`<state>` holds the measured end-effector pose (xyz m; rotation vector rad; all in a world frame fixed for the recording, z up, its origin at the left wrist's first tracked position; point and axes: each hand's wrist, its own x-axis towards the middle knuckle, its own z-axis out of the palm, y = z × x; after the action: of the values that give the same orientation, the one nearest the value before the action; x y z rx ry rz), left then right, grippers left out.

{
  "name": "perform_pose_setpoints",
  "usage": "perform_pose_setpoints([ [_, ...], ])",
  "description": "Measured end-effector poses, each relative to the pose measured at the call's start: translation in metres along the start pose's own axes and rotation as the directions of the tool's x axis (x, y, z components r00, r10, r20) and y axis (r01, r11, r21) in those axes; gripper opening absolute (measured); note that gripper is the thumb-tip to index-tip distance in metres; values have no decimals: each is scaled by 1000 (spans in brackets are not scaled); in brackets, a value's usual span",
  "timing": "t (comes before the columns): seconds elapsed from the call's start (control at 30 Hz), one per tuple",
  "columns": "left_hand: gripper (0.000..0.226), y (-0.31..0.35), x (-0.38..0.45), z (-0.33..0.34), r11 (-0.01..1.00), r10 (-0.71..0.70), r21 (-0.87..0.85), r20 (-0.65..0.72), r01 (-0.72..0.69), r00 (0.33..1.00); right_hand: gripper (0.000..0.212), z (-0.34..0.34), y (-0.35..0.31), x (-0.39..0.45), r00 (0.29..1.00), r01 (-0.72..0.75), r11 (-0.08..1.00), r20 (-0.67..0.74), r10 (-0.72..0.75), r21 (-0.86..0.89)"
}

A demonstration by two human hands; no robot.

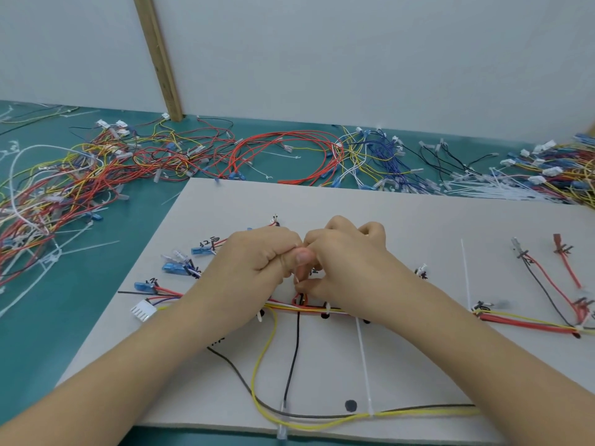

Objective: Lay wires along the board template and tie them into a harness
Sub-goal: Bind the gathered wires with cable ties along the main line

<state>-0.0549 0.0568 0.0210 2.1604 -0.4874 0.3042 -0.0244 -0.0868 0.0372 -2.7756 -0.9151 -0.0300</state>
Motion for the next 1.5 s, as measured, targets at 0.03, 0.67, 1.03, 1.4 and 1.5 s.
perform_pose_setpoints([
  [0.03,33,0,3,0,996,-64,-58,13,64,998,8,-2,-2,0,1000,-3,1000,15,3,-10],
  [0.67,29,42,-26,36,870,-394,281,-98,405,914,11,5,0,-67,940,-237,971,-259,223,-22],
  [1.03,17,38,-27,30,979,-161,109,-92,171,983,21,7,14,-72,918,-94,952,-345,197,292],
  [1.4,30,32,-46,34,985,-54,157,-73,65,996,9,21,16,-85,966,-136,952,-176,188,274],
  [1.5,28,33,-47,36,984,-40,166,-108,58,993,11,18,8,-78,948,-103,973,-276,158,206],
])
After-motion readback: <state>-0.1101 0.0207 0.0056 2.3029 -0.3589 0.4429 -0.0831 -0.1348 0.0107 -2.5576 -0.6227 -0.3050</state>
